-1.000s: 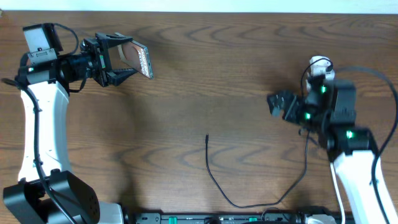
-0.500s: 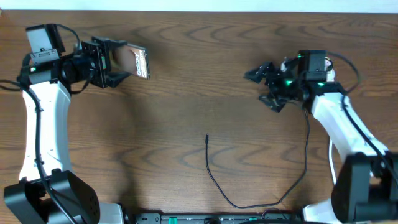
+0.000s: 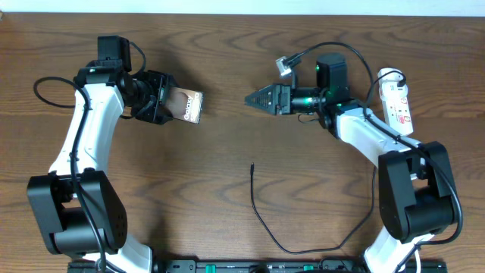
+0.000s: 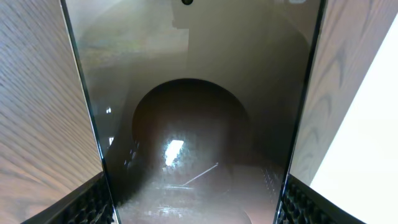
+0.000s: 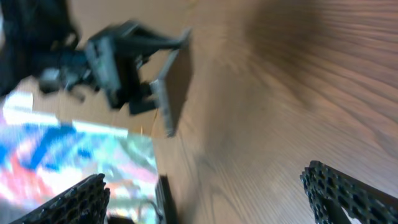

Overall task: Plug charger to phone and switch on socket
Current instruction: 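Move the right gripper toward the phone held by the left gripper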

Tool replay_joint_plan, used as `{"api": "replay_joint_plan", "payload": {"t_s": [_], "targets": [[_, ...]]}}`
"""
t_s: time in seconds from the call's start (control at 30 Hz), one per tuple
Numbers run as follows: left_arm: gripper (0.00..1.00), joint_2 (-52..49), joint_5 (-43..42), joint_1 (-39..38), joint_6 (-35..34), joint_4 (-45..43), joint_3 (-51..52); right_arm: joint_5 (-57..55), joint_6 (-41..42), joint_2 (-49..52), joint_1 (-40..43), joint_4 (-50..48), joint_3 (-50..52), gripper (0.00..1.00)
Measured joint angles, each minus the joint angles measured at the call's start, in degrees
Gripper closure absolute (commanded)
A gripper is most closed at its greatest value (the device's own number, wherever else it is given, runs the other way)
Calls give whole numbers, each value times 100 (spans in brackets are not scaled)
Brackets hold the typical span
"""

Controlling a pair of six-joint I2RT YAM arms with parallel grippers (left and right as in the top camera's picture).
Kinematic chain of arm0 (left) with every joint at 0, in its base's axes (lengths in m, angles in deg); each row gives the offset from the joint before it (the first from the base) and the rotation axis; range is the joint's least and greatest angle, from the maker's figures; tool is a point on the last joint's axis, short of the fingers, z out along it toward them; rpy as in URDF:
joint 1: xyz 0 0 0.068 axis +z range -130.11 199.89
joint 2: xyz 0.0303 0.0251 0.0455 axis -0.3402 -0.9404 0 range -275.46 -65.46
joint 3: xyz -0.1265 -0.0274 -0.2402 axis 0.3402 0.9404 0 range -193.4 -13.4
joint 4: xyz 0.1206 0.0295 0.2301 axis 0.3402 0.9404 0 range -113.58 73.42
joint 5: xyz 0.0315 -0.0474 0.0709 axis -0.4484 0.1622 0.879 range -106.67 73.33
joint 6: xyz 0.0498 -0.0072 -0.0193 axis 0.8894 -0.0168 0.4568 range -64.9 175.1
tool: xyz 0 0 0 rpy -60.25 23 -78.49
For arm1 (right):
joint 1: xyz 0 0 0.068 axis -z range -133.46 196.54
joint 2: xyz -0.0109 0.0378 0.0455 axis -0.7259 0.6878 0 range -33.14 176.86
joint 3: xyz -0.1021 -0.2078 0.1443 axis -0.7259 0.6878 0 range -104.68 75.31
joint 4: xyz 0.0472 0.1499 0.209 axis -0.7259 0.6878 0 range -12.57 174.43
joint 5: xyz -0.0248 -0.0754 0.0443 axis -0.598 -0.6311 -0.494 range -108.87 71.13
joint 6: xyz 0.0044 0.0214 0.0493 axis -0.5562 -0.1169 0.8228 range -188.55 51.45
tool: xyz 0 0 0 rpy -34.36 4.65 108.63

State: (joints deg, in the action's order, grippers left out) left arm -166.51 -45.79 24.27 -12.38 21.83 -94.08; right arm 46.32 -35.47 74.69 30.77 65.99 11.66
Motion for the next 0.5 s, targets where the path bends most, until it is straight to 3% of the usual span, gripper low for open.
{"api": "replay_joint_plan", "payload": {"t_s": [0.5], "targets": [[93, 0, 765, -282, -243, 2, 0, -999, -28, 2, -1001, -667, 2, 1]]}}
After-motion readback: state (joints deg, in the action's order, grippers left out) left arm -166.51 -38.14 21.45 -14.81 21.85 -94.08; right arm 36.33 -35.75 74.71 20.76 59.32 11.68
